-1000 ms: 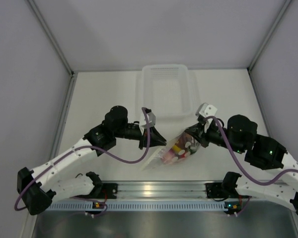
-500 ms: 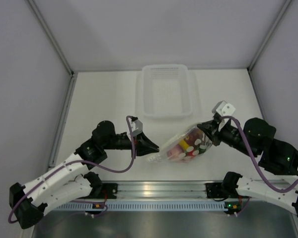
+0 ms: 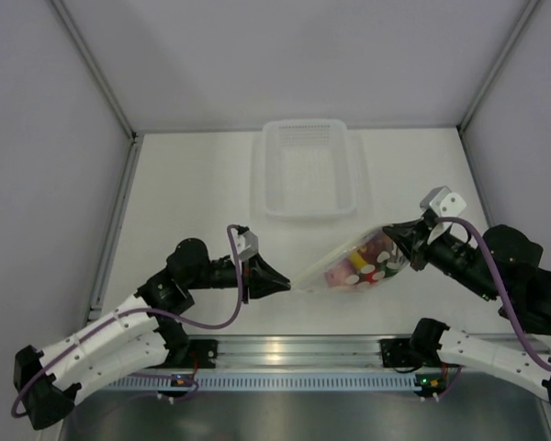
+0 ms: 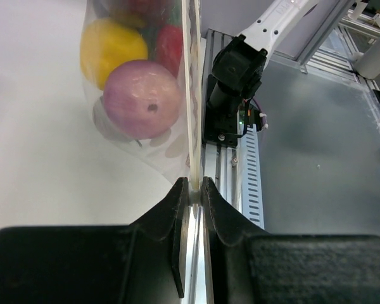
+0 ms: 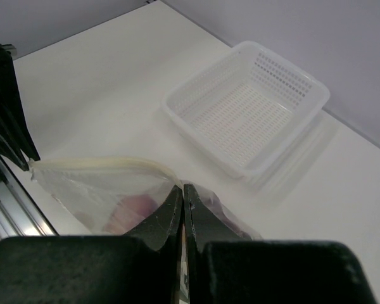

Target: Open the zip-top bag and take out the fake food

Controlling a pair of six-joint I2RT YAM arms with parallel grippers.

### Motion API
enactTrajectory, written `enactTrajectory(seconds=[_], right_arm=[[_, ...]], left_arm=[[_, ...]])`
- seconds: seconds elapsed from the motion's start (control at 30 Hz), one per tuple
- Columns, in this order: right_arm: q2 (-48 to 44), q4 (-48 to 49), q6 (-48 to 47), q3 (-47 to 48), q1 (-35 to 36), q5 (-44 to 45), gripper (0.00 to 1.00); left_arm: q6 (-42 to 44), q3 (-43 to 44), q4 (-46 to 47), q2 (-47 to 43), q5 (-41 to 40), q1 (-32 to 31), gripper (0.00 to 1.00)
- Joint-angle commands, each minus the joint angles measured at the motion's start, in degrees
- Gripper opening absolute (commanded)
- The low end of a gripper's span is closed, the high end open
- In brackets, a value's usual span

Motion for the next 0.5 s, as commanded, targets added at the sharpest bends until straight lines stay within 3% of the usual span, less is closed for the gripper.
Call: enactTrajectory(seconds=[0.0,0.17,0.23,0.37,0.47], right_arm=[[-1.1,1.1,0.2,3.8,-1.0,3.3,0.0],[-1.0,1.4,0.4,3.2,-1.0,-1.2,0.0],[-1.2,2.1,0.4,1.8,-1.0,-4.1,0.0],[-2.9,4.8,-1.3,-1.4,-1.0,-8.8,0.0],[-3.5,5.7,-1.6,-3.7,-1.0,-10.8,0.0]], left_arm=[[-1.1,-1.5,2.2,-2.1,-1.2,-0.9,0.0],[-2.3,-1.2,3.0,-1.8,-1.1,-1.3,0.0],[-3.2,0.0,3.0,-1.1,-1.8,-1.3,0.36],[-3.4,5.5,3.0,0.8,-4.4,-1.3,0.81],[-4.3,9.5,3.0,2.2,-12.8,-1.4,0.89]])
